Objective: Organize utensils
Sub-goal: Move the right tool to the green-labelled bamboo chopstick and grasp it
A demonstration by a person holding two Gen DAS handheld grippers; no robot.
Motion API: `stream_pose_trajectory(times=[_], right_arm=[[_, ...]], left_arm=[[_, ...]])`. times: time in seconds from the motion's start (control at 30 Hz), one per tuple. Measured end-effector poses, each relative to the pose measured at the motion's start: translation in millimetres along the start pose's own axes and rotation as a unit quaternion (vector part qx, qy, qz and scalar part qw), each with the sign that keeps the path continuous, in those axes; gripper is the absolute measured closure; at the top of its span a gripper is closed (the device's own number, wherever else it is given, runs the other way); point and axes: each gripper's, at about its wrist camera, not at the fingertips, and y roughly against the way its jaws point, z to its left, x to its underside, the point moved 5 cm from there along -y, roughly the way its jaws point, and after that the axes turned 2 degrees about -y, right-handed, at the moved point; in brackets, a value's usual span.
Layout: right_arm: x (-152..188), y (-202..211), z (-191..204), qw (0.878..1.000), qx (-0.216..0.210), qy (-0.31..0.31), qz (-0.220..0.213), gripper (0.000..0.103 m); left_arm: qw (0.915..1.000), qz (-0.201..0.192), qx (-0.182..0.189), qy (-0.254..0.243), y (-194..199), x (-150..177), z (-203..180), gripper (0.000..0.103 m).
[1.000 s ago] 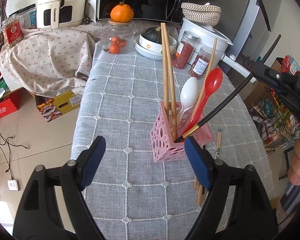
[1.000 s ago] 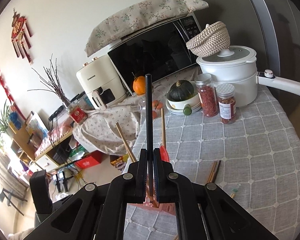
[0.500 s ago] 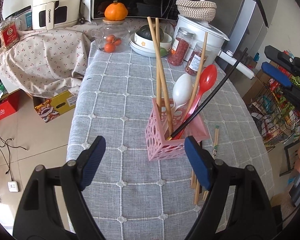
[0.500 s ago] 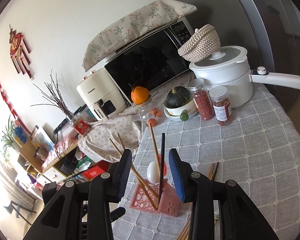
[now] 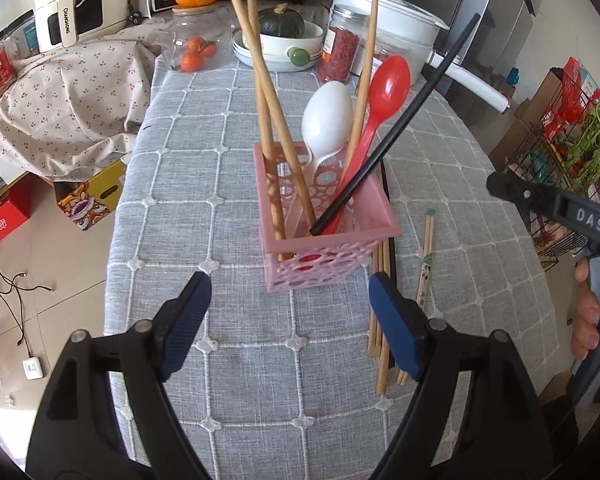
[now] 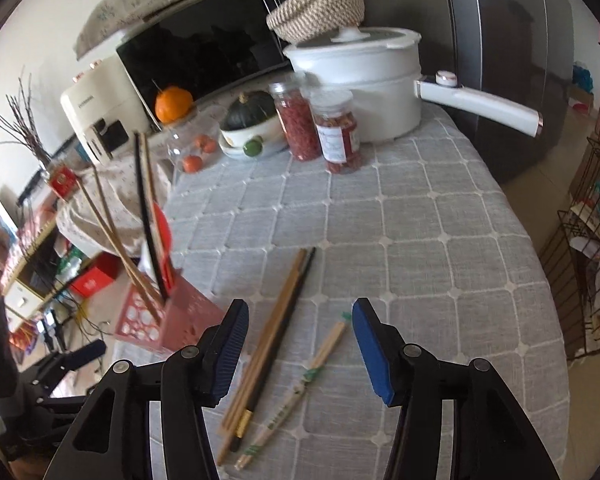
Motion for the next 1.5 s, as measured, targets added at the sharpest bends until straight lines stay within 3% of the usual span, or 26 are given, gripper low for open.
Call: stream_pose_trajectory(times=[0.17,0.3,0.73,0.87,0.97,1.0,1.1,1.27,1.3,1.43,1.5], right_arm=[[23,-42,-14,0.996,0.027,-0.019,0.088,0.047],[37,-70,-21,0.989,0.04,-0.037,0.134,0.047],[50,-98,-7,0.982,0.097,0.018,0.159,0.049],[49,-96,-6,0.981,0.103,0.039,0.161,0.066],[50,-91,-10,0.981,0.085,0.034,0.17,0.088],[49,-92,-11,0.981,0.077,0.027,0.174,0.092],[50,-87,-21,0.981,0.063,0.013,0.183,0.098],[40,-61,-45,0.985,0.046,-0.005,0.164,0.098],[40,-54,-49,0.986,0.046,-0.01,0.158,0.098],[37,-34,-81,0.988,0.047,-0.037,0.144,0.098],[34,-29,-95,0.988,0.047,-0.048,0.141,0.098]], left_arm=[[0.9998,0.016,-0.006,-0.005,-5,3,-2,0.022],[0.9998,0.02,-0.006,-0.001,-7,3,-1,0.022],[0.9996,0.027,0.0,-0.005,-11,3,-4,0.022],[0.9995,0.031,0.001,-0.008,-11,3,-10,0.022],[0.9994,0.031,0.006,-0.013,-9,1,-21,0.022],[0.9994,0.03,0.008,-0.017,-9,1,-26,0.022],[0.9988,0.028,0.016,-0.036,-7,0,-45,0.022],[0.9951,0.025,0.037,-0.089,-10,-3,-89,0.022],[0.9942,0.023,0.04,-0.097,-12,-6,-97,0.028],[0.9919,0.043,0.051,-0.108,-37,-18,-123,0.068],[0.9904,0.059,0.044,-0.117,-54,-25,-134,0.075]])
